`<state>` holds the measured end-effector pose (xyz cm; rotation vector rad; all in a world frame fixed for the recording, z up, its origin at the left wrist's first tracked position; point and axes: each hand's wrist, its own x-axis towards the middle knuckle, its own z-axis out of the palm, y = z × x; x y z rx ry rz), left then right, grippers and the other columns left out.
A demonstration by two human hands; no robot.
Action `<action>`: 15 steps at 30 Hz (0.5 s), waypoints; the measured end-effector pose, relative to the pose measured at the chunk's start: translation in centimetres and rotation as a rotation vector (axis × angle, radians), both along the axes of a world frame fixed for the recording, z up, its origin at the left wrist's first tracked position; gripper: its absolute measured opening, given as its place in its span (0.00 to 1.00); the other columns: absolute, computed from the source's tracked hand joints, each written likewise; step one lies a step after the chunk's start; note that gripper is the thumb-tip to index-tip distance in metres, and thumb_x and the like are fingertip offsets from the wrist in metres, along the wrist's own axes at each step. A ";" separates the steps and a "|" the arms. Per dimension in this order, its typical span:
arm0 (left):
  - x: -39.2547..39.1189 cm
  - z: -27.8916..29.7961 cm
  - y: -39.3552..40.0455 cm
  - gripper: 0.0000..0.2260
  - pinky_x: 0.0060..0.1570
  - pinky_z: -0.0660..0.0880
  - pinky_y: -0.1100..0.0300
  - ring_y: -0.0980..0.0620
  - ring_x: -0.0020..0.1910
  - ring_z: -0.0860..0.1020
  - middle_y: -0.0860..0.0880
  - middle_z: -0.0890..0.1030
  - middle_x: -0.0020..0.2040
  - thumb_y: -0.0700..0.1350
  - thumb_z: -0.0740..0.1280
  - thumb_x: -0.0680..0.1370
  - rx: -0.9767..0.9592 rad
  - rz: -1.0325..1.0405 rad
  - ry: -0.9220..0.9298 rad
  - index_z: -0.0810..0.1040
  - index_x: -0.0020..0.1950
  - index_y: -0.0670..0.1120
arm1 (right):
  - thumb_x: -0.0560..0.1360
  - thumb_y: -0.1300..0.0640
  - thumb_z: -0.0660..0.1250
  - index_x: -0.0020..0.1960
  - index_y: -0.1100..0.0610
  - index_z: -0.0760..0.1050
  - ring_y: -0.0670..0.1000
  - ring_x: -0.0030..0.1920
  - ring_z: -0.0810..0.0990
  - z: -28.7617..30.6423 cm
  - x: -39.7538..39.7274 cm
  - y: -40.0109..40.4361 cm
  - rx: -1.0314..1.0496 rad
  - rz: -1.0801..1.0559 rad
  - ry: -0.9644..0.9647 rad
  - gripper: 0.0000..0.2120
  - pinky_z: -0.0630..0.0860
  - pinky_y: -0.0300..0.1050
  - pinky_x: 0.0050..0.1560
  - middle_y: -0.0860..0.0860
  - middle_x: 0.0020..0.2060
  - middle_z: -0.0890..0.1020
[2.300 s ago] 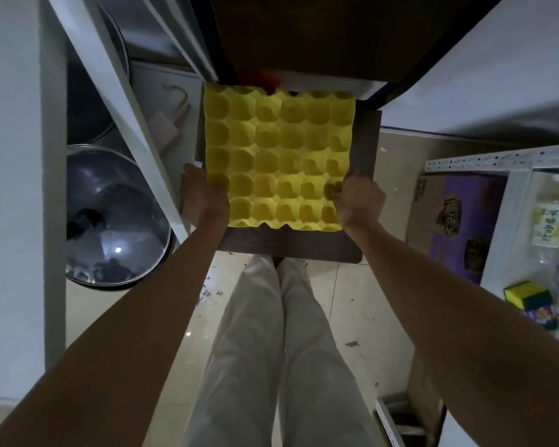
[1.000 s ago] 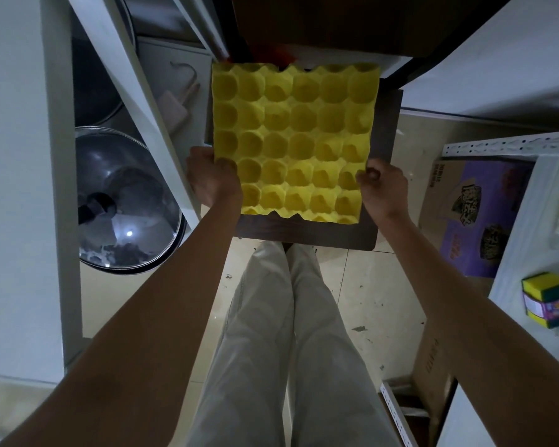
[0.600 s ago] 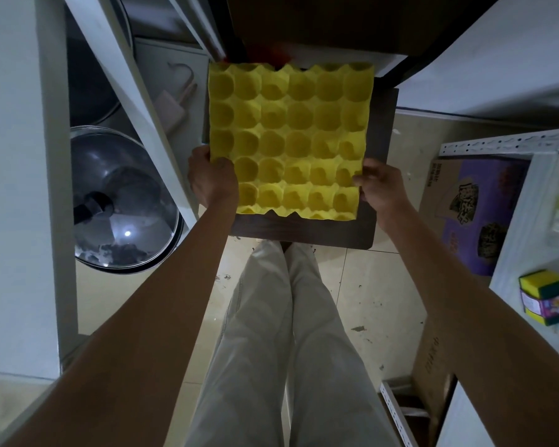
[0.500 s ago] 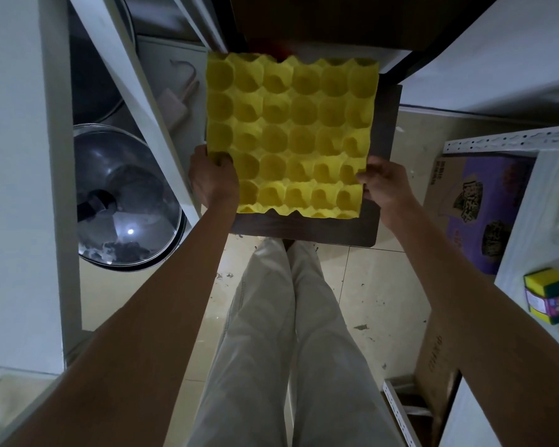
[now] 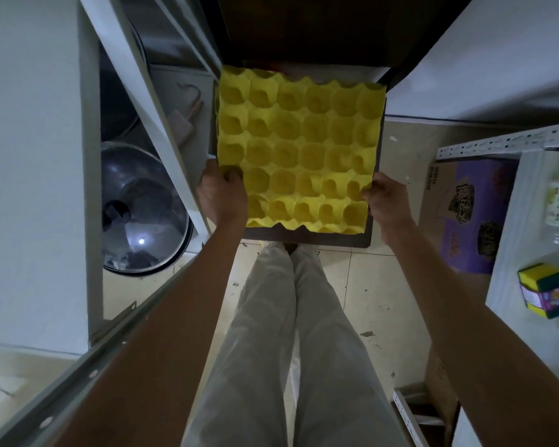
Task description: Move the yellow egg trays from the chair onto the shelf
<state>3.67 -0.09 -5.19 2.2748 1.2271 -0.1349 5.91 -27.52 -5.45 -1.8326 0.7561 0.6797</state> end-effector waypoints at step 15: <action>0.9 19.2 -16.1 0.08 0.42 0.71 0.54 0.44 0.43 0.77 0.48 0.79 0.43 0.35 0.65 0.74 -0.318 -0.699 -0.053 0.77 0.49 0.45 | 0.75 0.62 0.68 0.56 0.57 0.76 0.62 0.47 0.81 20.2 -17.3 -10.7 -0.382 -0.545 -0.190 0.10 0.78 0.55 0.47 0.57 0.43 0.81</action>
